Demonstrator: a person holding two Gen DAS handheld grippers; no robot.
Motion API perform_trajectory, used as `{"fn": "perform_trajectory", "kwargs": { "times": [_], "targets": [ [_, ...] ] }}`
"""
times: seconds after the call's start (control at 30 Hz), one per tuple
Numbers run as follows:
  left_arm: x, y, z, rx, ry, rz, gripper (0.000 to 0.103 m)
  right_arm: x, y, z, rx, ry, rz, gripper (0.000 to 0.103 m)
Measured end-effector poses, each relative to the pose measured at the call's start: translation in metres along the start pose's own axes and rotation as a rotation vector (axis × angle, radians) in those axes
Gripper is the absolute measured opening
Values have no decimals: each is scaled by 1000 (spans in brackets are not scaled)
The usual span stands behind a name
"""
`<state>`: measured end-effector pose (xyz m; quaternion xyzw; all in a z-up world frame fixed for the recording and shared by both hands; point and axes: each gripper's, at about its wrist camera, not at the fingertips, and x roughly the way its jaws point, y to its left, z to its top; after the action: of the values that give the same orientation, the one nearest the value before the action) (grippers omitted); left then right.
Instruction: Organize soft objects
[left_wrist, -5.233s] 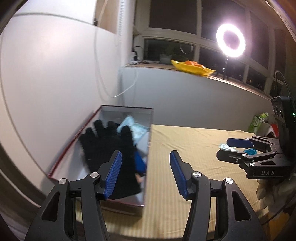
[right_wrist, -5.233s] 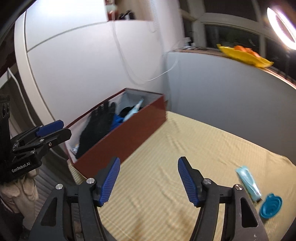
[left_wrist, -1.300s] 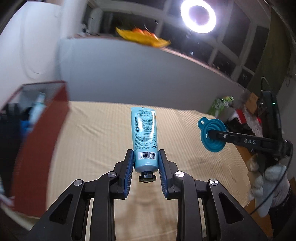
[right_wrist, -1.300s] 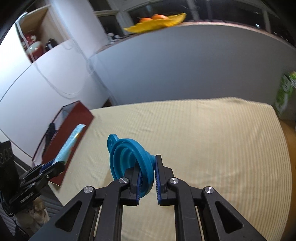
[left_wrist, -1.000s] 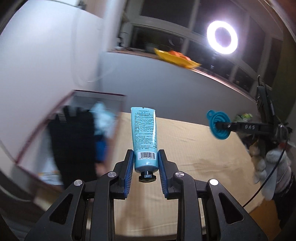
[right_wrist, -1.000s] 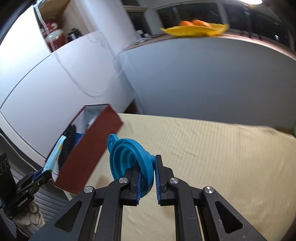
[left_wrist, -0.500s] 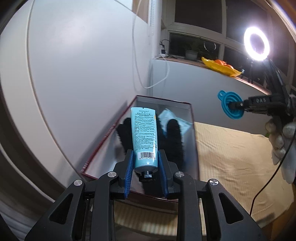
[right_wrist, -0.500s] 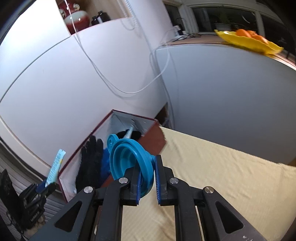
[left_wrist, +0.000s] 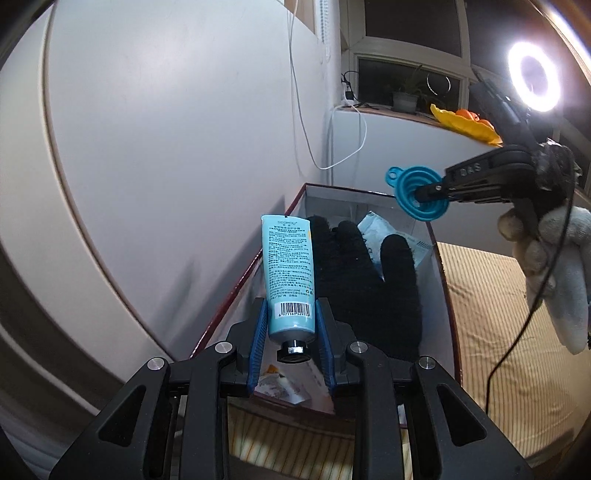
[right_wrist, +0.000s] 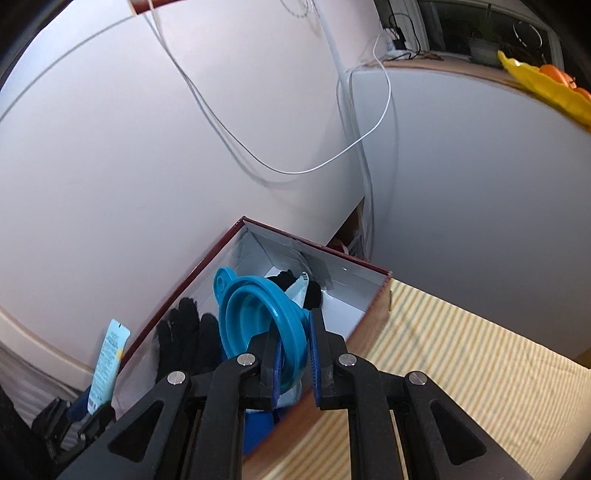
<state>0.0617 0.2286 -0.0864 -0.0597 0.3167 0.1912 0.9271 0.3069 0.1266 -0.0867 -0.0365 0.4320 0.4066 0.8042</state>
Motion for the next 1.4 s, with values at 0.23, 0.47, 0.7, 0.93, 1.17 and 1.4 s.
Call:
{"fn": "perform_trajectory", "kwargs": {
  "times": [0.23,0.47,0.7,0.93,1.17,1.4],
  "targets": [
    [1,2,-1,-1,1,22,25,11,5,3,-8,3,-15,12],
    [-7,3,3,-24,-28,17,34,7,1,6,13,-19,10,61],
    [-17,2,8,-42,-49,-4,34,-14,0,0,3,-39,-5,61],
    [-42,-3,-2,-54,-58,-62,34,-72,-12,-32,19,-72,-44,61],
    [-74,-10,-18,-62,-67,-144,34,-142,-31,-81,74,-121,-86,61],
    [-101,-26,-22,-37,-93,-201,34,-204,-47,-131,134,-158,-123,61]
  ]
}}
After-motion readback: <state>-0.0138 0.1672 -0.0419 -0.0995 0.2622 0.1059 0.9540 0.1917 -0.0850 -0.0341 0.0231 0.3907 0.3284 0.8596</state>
